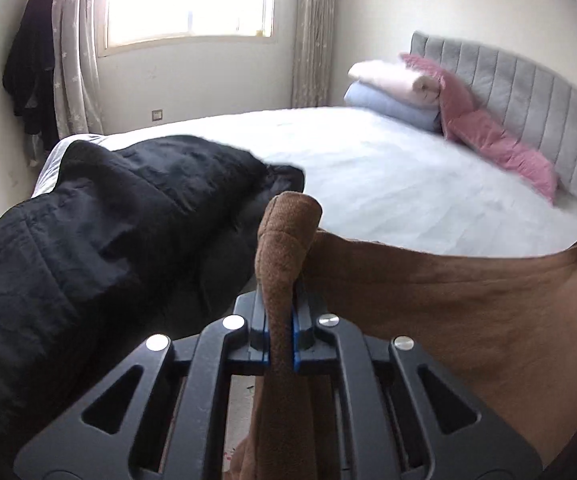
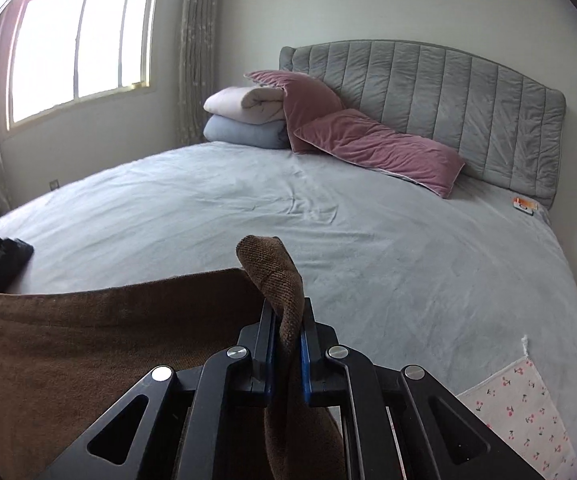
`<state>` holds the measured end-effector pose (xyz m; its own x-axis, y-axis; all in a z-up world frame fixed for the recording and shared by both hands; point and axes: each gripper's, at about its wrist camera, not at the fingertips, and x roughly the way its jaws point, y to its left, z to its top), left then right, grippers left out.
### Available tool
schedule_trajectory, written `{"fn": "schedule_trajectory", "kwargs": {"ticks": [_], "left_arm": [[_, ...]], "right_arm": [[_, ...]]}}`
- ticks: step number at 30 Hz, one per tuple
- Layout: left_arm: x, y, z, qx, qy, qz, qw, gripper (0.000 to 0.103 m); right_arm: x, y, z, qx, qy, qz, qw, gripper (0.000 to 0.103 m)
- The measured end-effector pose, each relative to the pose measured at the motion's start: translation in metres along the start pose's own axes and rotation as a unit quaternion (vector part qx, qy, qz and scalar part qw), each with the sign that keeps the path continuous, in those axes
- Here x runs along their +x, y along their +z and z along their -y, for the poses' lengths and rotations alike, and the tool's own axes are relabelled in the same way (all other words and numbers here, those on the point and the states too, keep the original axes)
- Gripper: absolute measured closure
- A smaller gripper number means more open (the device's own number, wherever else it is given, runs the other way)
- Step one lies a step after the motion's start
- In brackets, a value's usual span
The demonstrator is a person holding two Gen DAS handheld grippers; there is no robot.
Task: Fold large clothes
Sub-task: 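Grasp the jacket hem with both grippers and fold it up toward the collar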
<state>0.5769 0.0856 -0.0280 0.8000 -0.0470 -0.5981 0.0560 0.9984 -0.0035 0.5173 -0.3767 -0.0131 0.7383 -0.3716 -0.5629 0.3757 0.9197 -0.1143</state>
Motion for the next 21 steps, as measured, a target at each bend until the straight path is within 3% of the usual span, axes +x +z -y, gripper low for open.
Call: {"fn": "schedule_trajectory", "kwargs": {"ticks": [2, 5, 7, 9, 13, 15, 17, 20, 21], "left_arm": [[0.038, -0.025, 0.008, 0.03, 0.039, -0.039, 0.998, 0.092], [0.076, -0.049, 0.024, 0.07, 0.058, -0.107, 0.9901, 0.09], [0.076, -0.046, 0.033, 0.093, 0.078, -0.104, 0.9871, 0.087], [0.075, -0.044, 0.03, 0.09, 0.084, -0.112, 0.986, 0.073], [0.033, -0.023, 0.011, 0.074, 0.094, -0.098, 0.9881, 0.057], [0.0, -0.009, 0.016, 0.068, 0.068, -0.058, 0.9937, 0.035], [-0.023, 0.0, 0.036, 0.053, 0.023, -0.027, 0.998, 0.032], [-0.023, -0.002, 0.077, 0.013, -0.072, -0.048, 0.9961, 0.03], [-0.013, -0.007, 0.09, 0.014, -0.086, -0.061, 0.9943, 0.03]], "right_arm": [[0.035, -0.016, -0.014, -0.018, -0.011, -0.035, 0.999, 0.091], [0.084, -0.042, -0.021, -0.032, -0.017, -0.122, 0.992, 0.086], [0.089, -0.037, -0.016, -0.02, -0.019, -0.12, 0.992, 0.08], [0.088, -0.037, -0.006, 0.001, -0.022, -0.122, 0.992, 0.065], [0.048, -0.022, 0.018, 0.025, -0.022, -0.084, 0.996, 0.046], [0.014, -0.012, 0.016, 0.027, 0.023, -0.053, 0.998, 0.044], [-0.009, -0.004, -0.011, 0.02, 0.076, -0.04, 0.996, 0.037], [-0.016, -0.005, -0.087, -0.041, 0.164, -0.064, 0.984, 0.033], [-0.013, -0.01, -0.111, -0.06, 0.178, -0.074, 0.979, 0.033]]}}
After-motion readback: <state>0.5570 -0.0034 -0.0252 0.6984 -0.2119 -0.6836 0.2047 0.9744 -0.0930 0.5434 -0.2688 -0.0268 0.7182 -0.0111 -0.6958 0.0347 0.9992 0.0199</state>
